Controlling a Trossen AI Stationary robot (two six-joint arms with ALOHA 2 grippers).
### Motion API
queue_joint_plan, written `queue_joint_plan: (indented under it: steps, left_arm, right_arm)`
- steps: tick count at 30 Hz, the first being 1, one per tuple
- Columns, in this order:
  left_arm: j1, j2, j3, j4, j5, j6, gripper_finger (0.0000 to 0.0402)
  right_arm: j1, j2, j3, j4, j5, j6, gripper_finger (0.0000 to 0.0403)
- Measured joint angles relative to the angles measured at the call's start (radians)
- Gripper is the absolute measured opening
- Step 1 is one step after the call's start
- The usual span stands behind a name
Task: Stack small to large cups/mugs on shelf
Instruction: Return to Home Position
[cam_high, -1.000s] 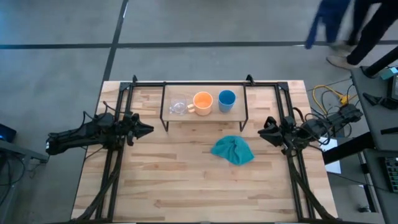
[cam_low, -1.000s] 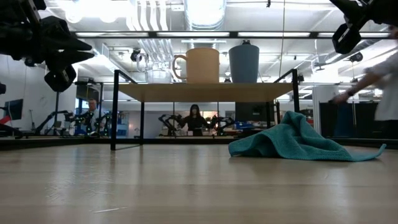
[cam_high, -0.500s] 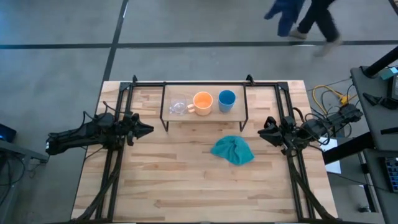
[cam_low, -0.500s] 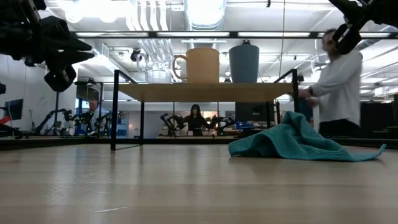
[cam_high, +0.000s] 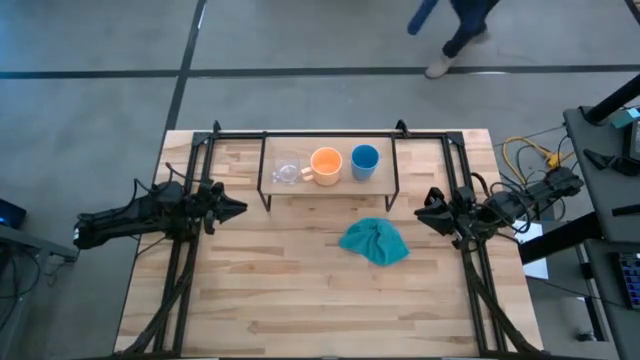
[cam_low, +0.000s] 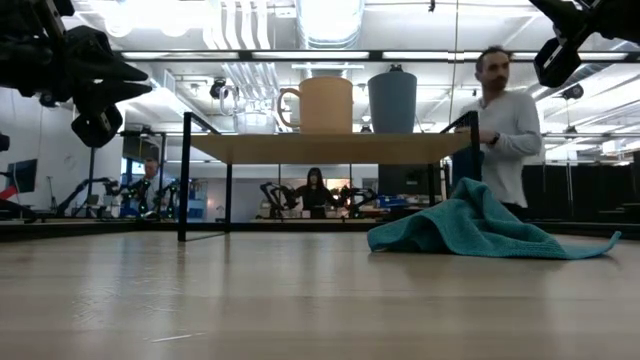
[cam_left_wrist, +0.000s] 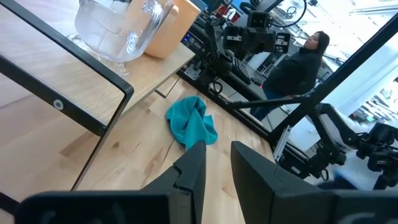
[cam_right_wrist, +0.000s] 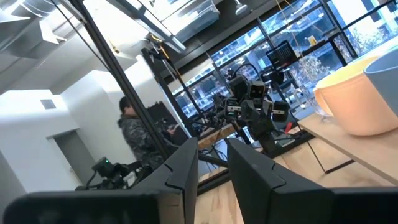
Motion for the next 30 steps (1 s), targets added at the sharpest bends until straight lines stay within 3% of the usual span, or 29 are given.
queue_joint_plan:
  steps: [30]
  left_arm:
    - [0.000,-0.001,0.000,0.000,0.000,0.000,0.0061]
  right_arm:
    - [0.000,0.000,0.000,0.000,0.000,0.000,0.0084]
